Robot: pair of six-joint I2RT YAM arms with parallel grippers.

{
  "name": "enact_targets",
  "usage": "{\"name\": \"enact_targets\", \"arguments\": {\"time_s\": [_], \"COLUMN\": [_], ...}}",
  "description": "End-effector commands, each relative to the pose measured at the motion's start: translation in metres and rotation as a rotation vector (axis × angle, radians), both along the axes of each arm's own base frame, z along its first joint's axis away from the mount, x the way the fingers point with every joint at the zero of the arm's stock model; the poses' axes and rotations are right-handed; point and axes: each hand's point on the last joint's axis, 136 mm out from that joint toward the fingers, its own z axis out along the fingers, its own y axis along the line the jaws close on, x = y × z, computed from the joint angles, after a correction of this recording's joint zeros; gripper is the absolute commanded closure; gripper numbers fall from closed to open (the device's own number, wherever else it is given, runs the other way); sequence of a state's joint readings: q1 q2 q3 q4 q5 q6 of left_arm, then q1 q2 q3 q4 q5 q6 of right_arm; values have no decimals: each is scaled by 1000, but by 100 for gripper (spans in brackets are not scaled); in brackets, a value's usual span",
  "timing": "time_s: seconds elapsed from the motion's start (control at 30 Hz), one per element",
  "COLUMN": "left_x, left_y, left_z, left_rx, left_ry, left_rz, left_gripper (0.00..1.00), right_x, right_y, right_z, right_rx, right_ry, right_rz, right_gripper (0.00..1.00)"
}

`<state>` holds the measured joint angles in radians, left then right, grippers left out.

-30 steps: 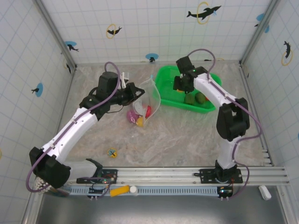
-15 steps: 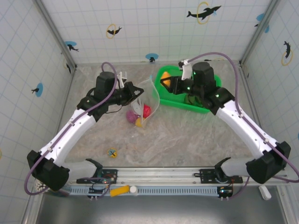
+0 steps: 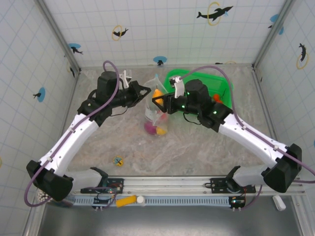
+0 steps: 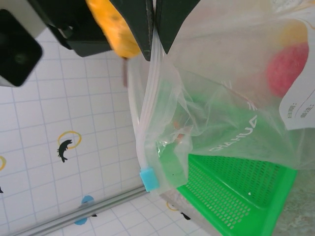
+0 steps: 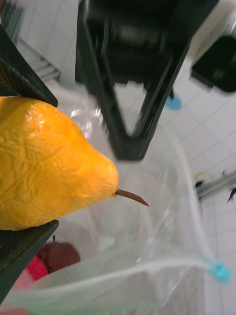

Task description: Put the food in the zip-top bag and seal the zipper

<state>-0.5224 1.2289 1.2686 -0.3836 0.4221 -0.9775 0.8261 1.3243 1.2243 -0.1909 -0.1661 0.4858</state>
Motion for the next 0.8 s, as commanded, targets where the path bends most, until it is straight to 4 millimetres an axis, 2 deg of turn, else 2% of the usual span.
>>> {"name": "enact_targets", "arguments": {"time_s": [0.0,0.37,0.5,0.63,0.77], "left_x": [1,0,-1,-2,-2], "left_y": [2,1,1,1,2], "left_z": [14,7,8,9,8], "left_rx": [-23,-31,-34,-35,-27], "left_ry": [-17,-10,-15,-19,-17], "left_rz": [15,5,6,4,7], "left_gripper": [100,100,100,100,100], "right_x": [22,59,64,64,60], "right_y": [-14,-3,6,14,16], "right_z": [-12,-2,-3,2,14], "right_rx": [-162,-436,-443,-412,-374], "right_ry": [-41,-96,-97,-100,-117], "right_rz": [-141,-246,-233,-216,-199], "right_gripper": [40,37,34,24,23]}}
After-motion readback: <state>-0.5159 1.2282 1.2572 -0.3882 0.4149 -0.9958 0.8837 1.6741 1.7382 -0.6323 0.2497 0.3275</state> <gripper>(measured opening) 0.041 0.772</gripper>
